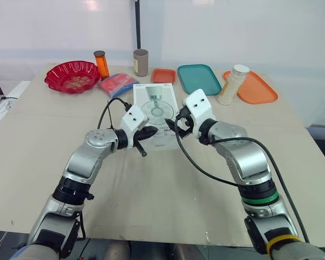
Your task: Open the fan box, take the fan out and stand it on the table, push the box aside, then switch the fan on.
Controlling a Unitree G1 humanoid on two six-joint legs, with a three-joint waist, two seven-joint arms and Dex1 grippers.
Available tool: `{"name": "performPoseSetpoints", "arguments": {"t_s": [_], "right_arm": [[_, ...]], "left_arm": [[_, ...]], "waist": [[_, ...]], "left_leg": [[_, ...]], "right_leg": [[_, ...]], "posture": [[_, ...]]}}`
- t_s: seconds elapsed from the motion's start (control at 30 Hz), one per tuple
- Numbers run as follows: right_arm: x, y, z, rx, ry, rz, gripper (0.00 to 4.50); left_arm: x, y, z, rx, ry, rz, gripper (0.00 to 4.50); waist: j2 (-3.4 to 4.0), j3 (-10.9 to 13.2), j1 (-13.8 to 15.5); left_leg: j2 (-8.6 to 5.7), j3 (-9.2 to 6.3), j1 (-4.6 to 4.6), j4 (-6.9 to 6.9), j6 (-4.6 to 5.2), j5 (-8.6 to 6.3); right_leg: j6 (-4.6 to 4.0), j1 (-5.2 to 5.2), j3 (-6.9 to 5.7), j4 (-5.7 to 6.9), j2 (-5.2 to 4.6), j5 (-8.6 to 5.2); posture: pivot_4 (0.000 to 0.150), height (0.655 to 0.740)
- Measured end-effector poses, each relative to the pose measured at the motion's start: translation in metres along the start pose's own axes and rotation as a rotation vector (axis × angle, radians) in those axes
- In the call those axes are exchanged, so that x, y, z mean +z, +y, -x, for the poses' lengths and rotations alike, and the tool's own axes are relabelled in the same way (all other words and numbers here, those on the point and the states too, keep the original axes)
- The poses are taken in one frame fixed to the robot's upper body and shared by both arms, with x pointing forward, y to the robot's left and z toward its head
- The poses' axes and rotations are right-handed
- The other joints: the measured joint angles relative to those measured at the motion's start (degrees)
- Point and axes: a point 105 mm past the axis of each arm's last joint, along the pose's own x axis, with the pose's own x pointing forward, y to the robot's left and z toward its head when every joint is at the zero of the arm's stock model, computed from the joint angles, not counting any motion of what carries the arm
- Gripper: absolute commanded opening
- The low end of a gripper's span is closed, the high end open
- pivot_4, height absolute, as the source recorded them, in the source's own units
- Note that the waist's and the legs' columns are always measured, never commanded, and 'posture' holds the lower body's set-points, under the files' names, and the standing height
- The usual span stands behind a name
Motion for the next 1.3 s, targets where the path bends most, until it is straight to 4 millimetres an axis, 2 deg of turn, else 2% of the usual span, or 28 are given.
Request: {"name": "performPoseSetpoints", "arguments": {"t_s": [0.17,0.27,0.5,0.63,0.77,0.87,0.97,1.2,1.3], "right_arm": [[-0.002,0.013,0.010,0.059,-0.001,-0.009,4.50],[-0.009,0.023,0.011,0.088,0.018,-0.015,4.50],[-0.010,0.024,0.010,0.091,0.020,-0.012,4.50],[-0.019,0.017,0.015,0.066,0.044,-0.009,4.50],[-0.023,-0.009,0.025,-0.031,0.054,-0.003,4.50],[-0.016,-0.021,0.037,-0.087,0.026,-0.033,4.50],[-0.011,-0.019,0.040,-0.077,0.007,-0.035,4.50],[-0.014,-0.013,0.039,-0.059,0.020,-0.035,4.50],[-0.016,-0.001,0.035,-0.006,0.032,-0.024,4.50]], "left_arm": [[0.002,0.025,0.005,0.098,-0.006,0.044,0.16],[0.001,0.023,0.003,0.089,-0.004,0.020,0.16],[0.000,0.016,-0.001,0.067,0.005,-0.014,0.16],[0.000,0.016,-0.001,0.061,0.006,-0.029,0.16],[0.001,0.021,0.003,0.080,0.004,-0.017,0.16],[0.003,0.037,0.015,0.160,-0.024,0.060,0.16],[0.004,0.045,0.021,0.193,-0.041,0.090,0.16],[-0.001,0.037,0.019,0.167,-0.021,0.091,0.16],[0.000,0.032,0.015,0.143,-0.017,0.063,0.16]], "waist": [[0.03,0.02,-0.06],[0.03,0.02,-0.02],[0.03,0.02,0.00],[0.03,0.02,0.01],[0.03,0.02,-0.04],[0.08,0.05,-0.15],[0.08,0.07,-0.03],[0.07,0.08,0.06],[0.07,0.08,0.06]], "left_leg": [[0.00,-0.04,-0.25,0.00,-0.02,0.03],[-0.01,-0.06,-0.29,0.01,-0.11,0.08],[-0.01,-0.08,-0.29,0.01,-0.12,0.10],[-0.01,-0.08,-0.30,0.01,-0.12,0.10],[0.00,-0.08,-0.28,0.01,-0.12,0.10],[0.04,-0.08,-0.32,-0.03,-0.12,0.10],[0.02,-0.11,-0.40,-0.02,-0.13,0.11],[-0.02,-0.12,-0.43,-0.01,-0.17,0.14],[-0.02,-0.13,-0.43,-0.01,-0.17,0.14]], "right_leg": [[-0.02,-0.19,-0.04,0.01,0.01,0.01],[-0.04,-0.21,-0.08,0.01,-0.01,0.03],[-0.04,-0.20,-0.10,0.01,-0.01,0.03],[-0.04,-0.20,-0.10,0.01,-0.01,0.03],[-0.05,-0.20,-0.10,0.01,0.01,0.04],[-0.07,-0.29,-0.08,0.03,0.05,0.05],[-0.07,-0.30,-0.14,0.01,0.02,0.05],[-0.06,-0.30,-0.15,0.01,-0.02,0.05],[-0.06,-0.30,-0.16,0.01,-0.01,0.05]], "posture": [[0.150,0.7400],[0.150,0.7400],[0.150,0.7400],[0.150,0.7400],[0.150,0.7400],[0.150,0.7400],[0.150,0.7400],[0.150,0.7400],[0.150,0.7400]]}}
